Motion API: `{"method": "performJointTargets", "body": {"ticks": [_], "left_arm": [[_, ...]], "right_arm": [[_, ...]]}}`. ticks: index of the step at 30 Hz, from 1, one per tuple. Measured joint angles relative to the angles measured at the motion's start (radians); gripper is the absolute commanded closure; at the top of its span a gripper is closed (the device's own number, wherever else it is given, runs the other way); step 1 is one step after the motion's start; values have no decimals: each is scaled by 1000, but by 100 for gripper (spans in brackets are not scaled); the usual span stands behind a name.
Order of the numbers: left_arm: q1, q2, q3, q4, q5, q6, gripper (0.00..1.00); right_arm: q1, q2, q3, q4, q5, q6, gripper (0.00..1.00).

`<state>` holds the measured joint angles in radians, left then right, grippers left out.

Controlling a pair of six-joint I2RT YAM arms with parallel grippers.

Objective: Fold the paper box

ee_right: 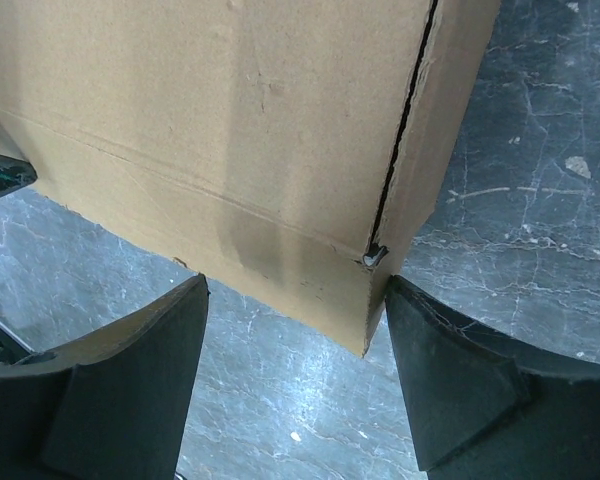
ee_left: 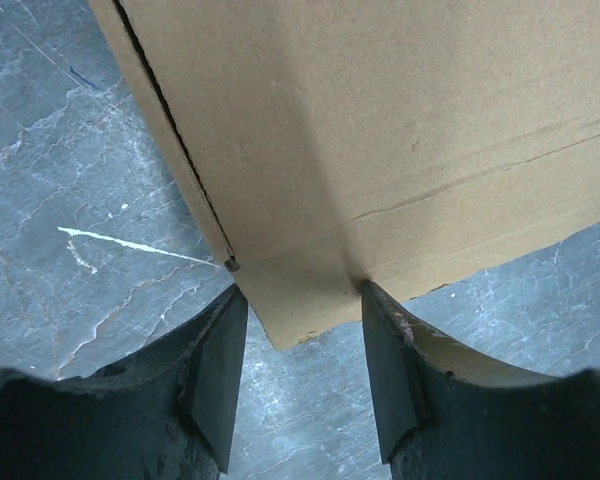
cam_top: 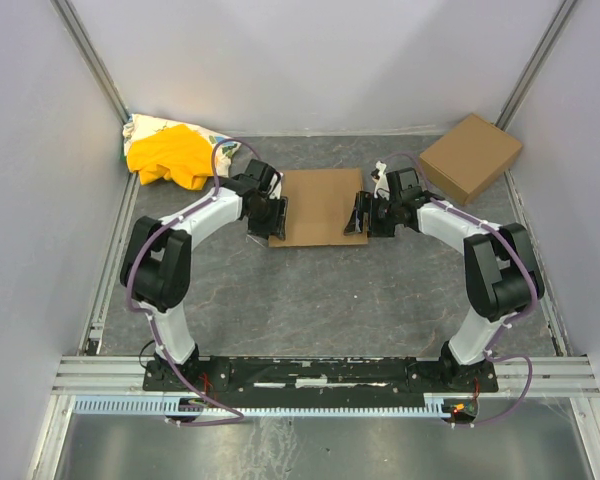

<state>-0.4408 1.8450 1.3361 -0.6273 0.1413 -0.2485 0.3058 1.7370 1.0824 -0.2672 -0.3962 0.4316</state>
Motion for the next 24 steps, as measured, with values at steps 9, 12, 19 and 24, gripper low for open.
{"method": "performJointTargets", "body": {"ticks": [9,12,19,24], "left_arm": [[1,-52,0,-11,11,0,46],[2,-64,0,-11,18,0,47],[9,-66,0,-11,26,0,47],[12,-66,0,-12,37,0,48]], "right_arm": [[0,-19,0,-29,-11,8,22],[0,-25,0,-34,-11,9,22],[0,-25,0,-35,-11,13,22],[0,-25,0,-35,-11,13,22]]}}
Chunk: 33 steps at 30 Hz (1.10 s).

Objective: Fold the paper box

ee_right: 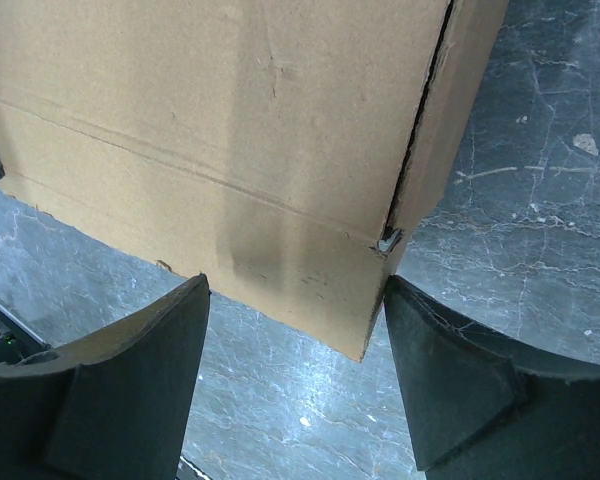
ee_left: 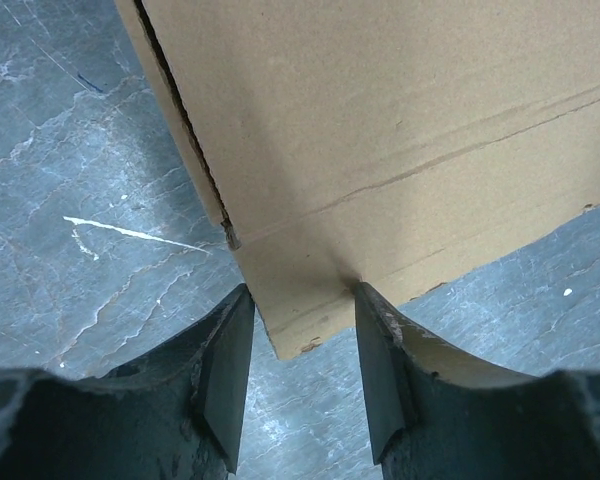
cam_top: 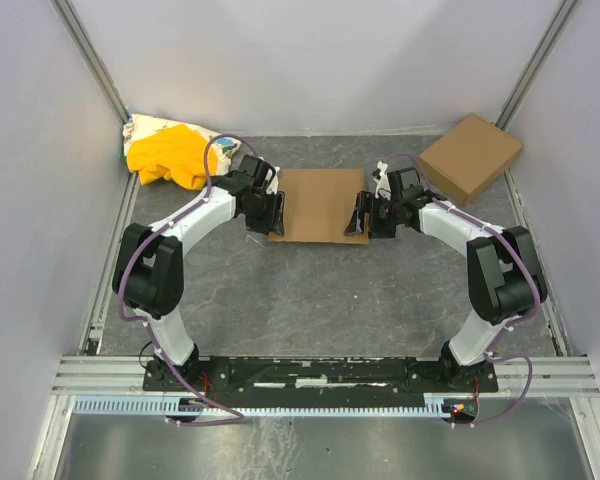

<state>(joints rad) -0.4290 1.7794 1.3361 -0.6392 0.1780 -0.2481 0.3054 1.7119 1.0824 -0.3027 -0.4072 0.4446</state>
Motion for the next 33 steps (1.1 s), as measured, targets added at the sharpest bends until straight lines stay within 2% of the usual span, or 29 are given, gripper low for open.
{"method": "performJointTargets", "body": {"ticks": [33], "left_arm": [[4,48,0,13,-23,0,47]], "right_arm": [[0,5,-1,25,-8,7,22]]}}
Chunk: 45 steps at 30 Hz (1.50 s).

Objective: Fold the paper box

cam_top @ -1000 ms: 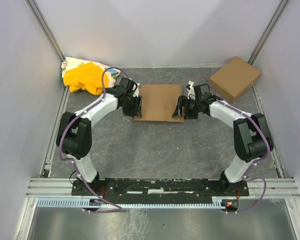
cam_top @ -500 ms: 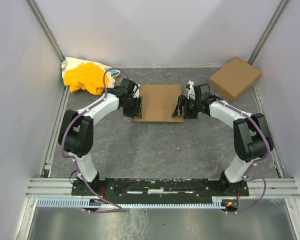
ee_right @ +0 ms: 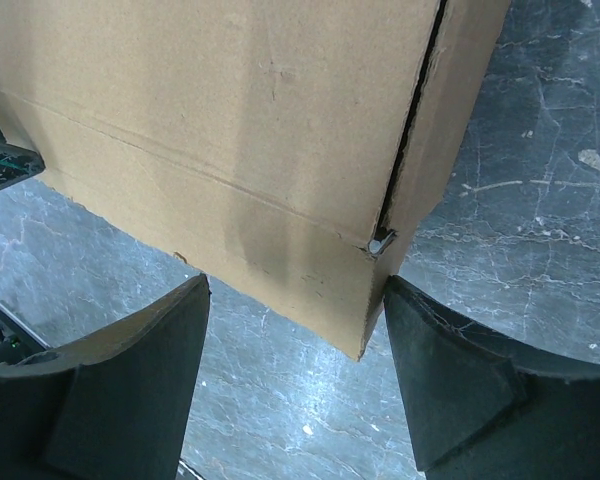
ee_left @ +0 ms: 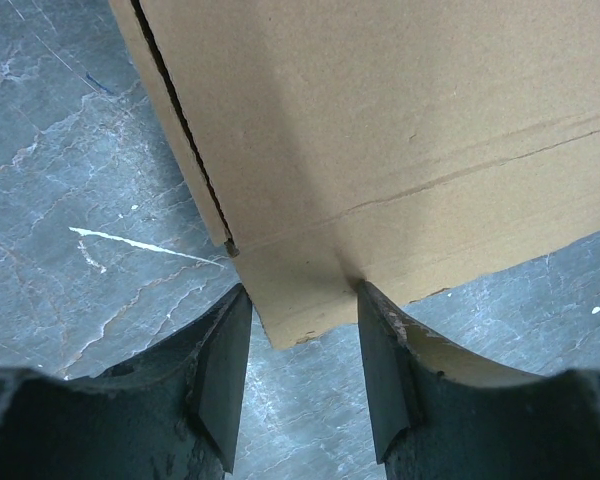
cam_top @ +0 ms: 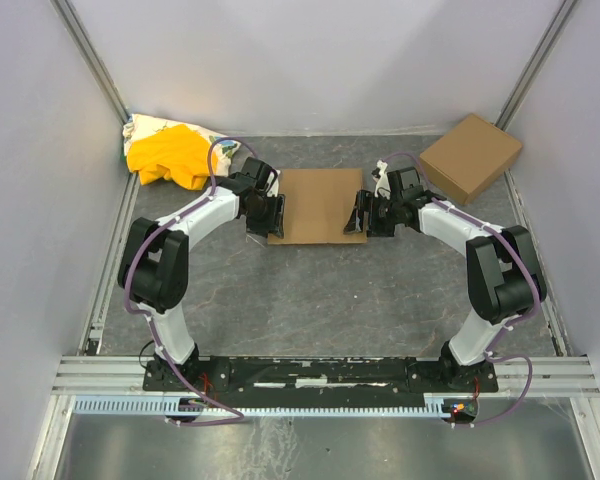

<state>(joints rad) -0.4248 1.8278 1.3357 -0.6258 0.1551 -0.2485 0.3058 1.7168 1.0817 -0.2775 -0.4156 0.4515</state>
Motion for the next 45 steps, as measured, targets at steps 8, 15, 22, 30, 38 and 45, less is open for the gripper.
{"method": "performJointTargets", "body": {"ticks": [8,15,22,30,38,45], "left_arm": [[0,0,0,0,1,0,47],[0,0,0,1,1,0,47],[0,0,0,3,1,0,47],[0,0,0,4,2,0,47],[0,3,0,4,2,0,47],[0,10,0,6,-20,0,44]], "right_arm": [[0,0,-9,0,31,-9,22],[0,-1,-49,-1,74,-23,22],[0,-1,-61,0,84,-23,22],[0,3,-60,0,118,-23,24],[1,41,-56,25,153,-23,24],[2,5,-75,44,161,-24,24]]}}
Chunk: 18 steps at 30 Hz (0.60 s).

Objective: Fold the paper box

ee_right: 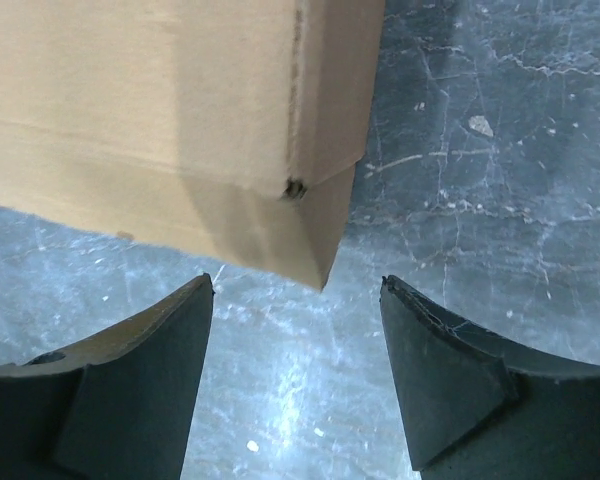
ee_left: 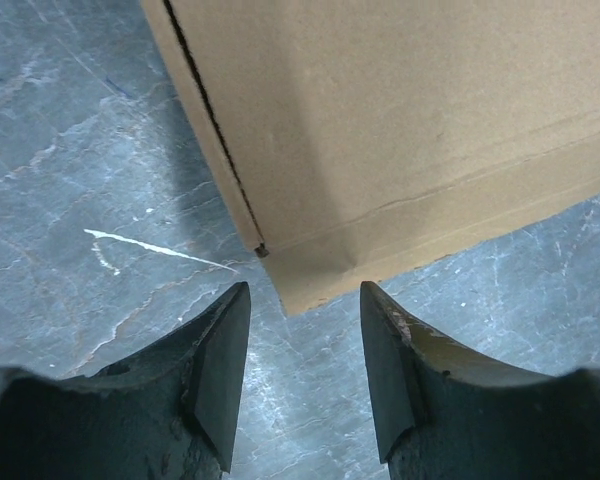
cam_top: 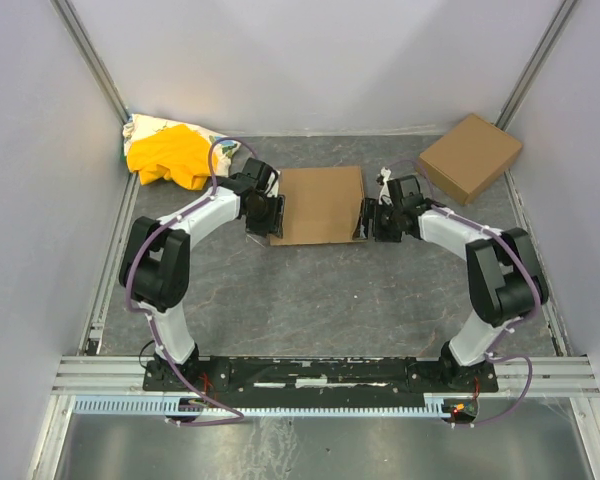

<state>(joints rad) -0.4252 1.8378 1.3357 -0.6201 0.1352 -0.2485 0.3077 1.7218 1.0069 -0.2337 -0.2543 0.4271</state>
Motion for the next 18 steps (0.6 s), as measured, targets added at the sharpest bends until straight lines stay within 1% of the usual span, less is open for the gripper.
{"method": "performJointTargets", "body": {"ticks": [2,4,8,9,10,11,13,14,15,18], "left_arm": [[0,-3,0,0,-25,0,44],[0,-20,-3,-2,-55,0,44],[2,-113,-36,18,-81,0,47],[2,-140,-48,26,-77,0,48],[3,-174,-68,47,-64,0,49],[4,-214,-93,75,-43,-3,51],[4,-287,-151,140,4,-17,57],[3,-327,-192,193,31,-33,61],[2,-362,-232,240,54,-52,65],[-4,-410,-326,372,100,-102,78]], "right_arm": [[0,-44,3,-25,5,-8,24],[0,-93,40,-88,10,-21,24],[0,-117,219,-178,18,-51,23],[0,-113,261,-188,22,-54,24],[0,-105,302,-200,24,-56,27],[1,-84,361,-214,25,-58,37],[2,2,499,-221,23,-61,70],[2,48,558,-221,21,-68,90],[2,128,658,-233,15,-58,97],[2,346,897,-252,-10,-54,99]]}}
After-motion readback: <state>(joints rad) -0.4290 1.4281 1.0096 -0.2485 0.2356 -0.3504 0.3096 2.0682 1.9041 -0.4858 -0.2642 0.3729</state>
